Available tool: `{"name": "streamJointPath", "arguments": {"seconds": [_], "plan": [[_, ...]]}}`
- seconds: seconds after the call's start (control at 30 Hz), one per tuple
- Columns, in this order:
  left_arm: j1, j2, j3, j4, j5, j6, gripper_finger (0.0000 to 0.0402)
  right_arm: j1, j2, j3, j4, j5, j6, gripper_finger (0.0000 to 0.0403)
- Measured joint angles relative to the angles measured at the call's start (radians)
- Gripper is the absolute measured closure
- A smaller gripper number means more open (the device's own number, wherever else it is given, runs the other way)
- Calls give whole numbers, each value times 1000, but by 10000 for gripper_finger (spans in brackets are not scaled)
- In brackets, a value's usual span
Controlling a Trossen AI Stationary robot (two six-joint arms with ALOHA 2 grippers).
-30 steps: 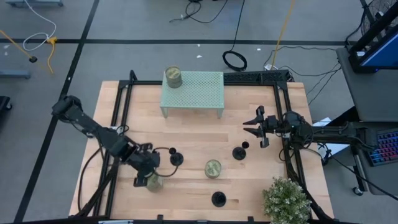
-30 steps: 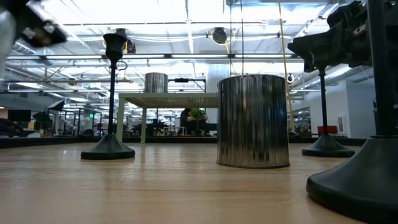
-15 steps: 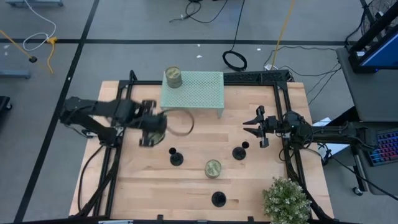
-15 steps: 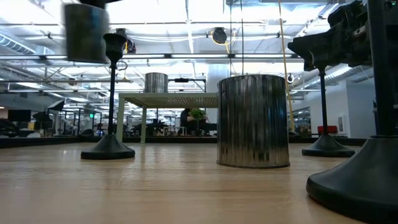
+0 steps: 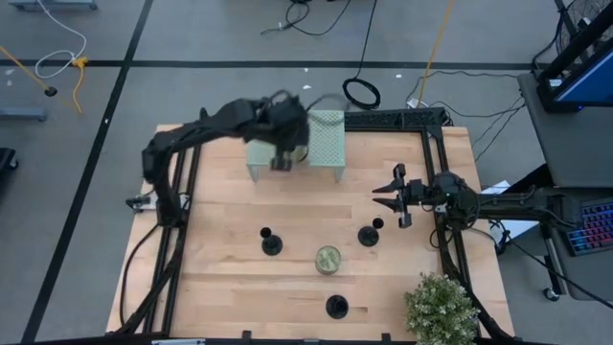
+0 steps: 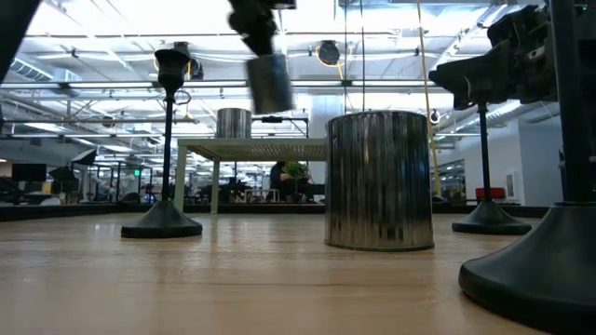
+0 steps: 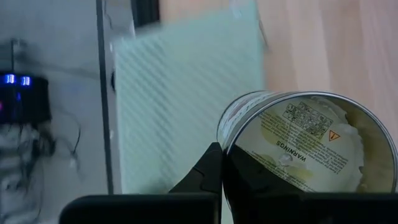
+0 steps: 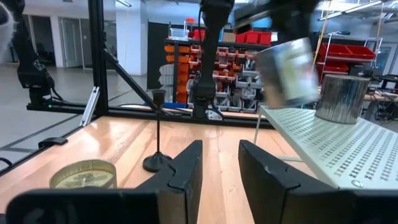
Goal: Pick & Place candle stick holders
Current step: Put the bottom scented candle on the shelf
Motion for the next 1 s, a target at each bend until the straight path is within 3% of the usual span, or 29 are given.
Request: {"name": "streamJointPath", "arguments": {"seconds": [0.3, 0.6, 1.0], "plan": [[172, 174, 178, 29, 165, 114, 391, 0, 34, 0, 1, 0, 0, 307], [299, 206, 183, 47, 209, 107, 391, 0, 56, 0, 3, 0, -1, 307], [380, 232, 182, 50, 316, 66, 397, 0, 57, 0, 3, 0, -1, 307]]}}
